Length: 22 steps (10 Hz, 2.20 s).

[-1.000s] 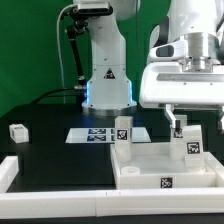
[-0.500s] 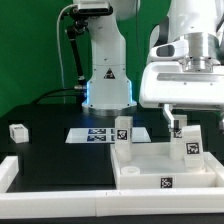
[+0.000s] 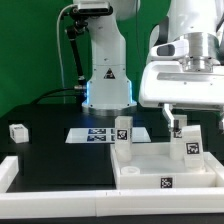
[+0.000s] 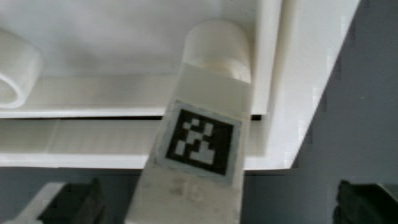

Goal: Assemble square table

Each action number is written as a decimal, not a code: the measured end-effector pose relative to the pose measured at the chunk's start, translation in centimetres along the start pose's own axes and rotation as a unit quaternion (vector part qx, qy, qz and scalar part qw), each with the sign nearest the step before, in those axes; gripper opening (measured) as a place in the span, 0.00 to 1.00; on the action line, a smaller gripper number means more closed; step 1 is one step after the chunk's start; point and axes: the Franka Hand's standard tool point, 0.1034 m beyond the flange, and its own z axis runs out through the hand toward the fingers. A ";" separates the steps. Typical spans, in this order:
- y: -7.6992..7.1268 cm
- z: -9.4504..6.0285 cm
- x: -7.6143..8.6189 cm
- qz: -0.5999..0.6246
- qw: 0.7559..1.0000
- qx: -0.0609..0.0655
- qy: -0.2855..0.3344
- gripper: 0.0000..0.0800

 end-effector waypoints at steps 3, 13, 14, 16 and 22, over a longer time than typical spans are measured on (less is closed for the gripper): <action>0.7 -1.3 2.7 0.047 0.994 0.041 -0.091 0.81; 1.0 0.5 2.6 0.088 0.961 0.056 -0.258 0.81; 0.7 1.3 2.0 0.091 0.960 0.052 -0.259 0.81; 0.4 2.2 1.1 0.093 0.959 0.046 -0.263 0.81; 0.5 2.4 1.0 0.133 0.956 0.035 -0.258 0.55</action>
Offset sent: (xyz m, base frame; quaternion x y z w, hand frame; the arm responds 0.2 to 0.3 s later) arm 0.0240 0.0172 0.0152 0.1228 -0.2801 0.0582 0.9503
